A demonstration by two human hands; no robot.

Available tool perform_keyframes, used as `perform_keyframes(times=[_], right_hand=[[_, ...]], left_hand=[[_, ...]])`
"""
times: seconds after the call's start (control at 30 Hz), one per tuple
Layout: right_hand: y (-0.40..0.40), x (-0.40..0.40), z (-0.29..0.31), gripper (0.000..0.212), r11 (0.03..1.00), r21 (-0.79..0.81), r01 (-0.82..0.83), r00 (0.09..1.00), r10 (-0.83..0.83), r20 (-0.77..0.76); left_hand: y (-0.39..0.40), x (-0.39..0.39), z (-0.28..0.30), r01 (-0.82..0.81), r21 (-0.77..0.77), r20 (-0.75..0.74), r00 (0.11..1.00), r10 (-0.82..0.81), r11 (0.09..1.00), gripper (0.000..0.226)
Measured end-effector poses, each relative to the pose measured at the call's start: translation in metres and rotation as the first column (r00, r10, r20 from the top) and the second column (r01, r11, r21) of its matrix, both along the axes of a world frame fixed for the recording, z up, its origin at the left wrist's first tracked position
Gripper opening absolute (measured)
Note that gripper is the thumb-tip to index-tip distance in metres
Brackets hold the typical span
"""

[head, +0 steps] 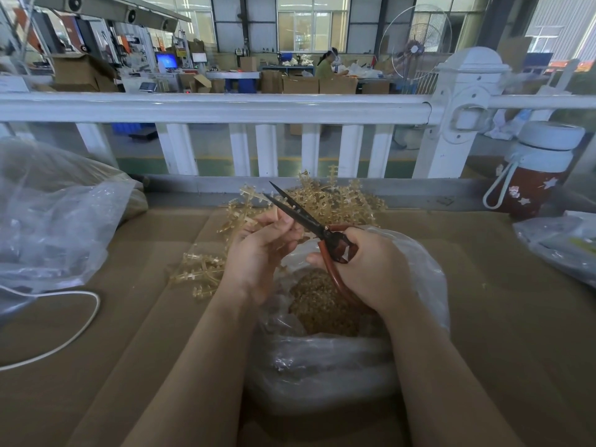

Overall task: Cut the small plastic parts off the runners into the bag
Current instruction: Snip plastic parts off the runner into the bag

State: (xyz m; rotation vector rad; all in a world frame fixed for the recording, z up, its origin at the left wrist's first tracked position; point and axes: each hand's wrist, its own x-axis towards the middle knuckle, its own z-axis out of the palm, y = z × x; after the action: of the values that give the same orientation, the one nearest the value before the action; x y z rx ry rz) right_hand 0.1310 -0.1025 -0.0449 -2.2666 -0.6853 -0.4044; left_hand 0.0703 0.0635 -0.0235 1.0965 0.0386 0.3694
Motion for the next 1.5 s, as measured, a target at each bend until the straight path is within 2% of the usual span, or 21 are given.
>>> perform_keyframes(times=[0.2,0.37,0.47,0.6,0.83,0.97,1.1,1.37,1.5], right_hand=[[0.0005,0.0008,0.0000,0.060,1.000,0.028,-0.007,1.000,0.008,-0.012],[0.0011,0.0023,0.0000,0.071,1.000,0.028,-0.005,1.000,0.006,-0.012],[0.0008,0.0016,0.0006,0.061,1.000,0.026,0.004,1.000,-0.003,-0.017],[0.0008,0.0005,0.0003,0.048,0.999,0.037,0.005,1.000,-0.005,-0.017],[0.0005,0.0010,0.0001,0.050,0.999,0.043,-0.004,0.999,0.006,-0.045],[-0.0004,-0.0006,0.0008,0.046,0.999,0.034,-0.006,0.999,0.007,-0.035],[-0.0005,-0.0007,-0.0002,0.043,1.000,0.025,-0.017,0.999,0.018,-0.030],[-0.0005,-0.0005,0.0005,0.045,0.999,0.027,-0.019,0.999,0.020,-0.047],[0.0006,-0.0004,0.0007,0.052,1.000,0.031,-0.002,0.999,0.004,-0.045]], left_hand=[[-0.0024,-0.0003,0.0012,-0.010,0.058,0.059,0.998,0.007,0.998,0.018],[-0.0031,0.0008,-0.0007,-0.041,0.086,0.048,0.998,0.037,0.995,0.026],[-0.0035,0.0006,0.0006,-0.025,0.095,0.050,0.999,0.021,0.995,0.034],[-0.0032,-0.0004,0.0015,-0.004,0.100,0.049,0.999,-0.001,0.995,0.026],[-0.0046,0.0023,-0.0026,-0.089,-0.001,0.055,0.994,0.089,0.996,0.014],[-0.0033,0.0016,-0.0020,-0.106,0.045,0.072,0.992,0.103,0.993,0.025],[-0.0032,0.0009,-0.0019,-0.118,0.061,0.057,0.992,0.115,0.991,0.018],[-0.0049,0.0009,-0.0016,-0.139,0.106,0.061,0.989,0.133,0.985,0.019],[-0.0041,0.0015,-0.0021,-0.131,0.098,0.066,0.990,0.125,0.986,0.020]])
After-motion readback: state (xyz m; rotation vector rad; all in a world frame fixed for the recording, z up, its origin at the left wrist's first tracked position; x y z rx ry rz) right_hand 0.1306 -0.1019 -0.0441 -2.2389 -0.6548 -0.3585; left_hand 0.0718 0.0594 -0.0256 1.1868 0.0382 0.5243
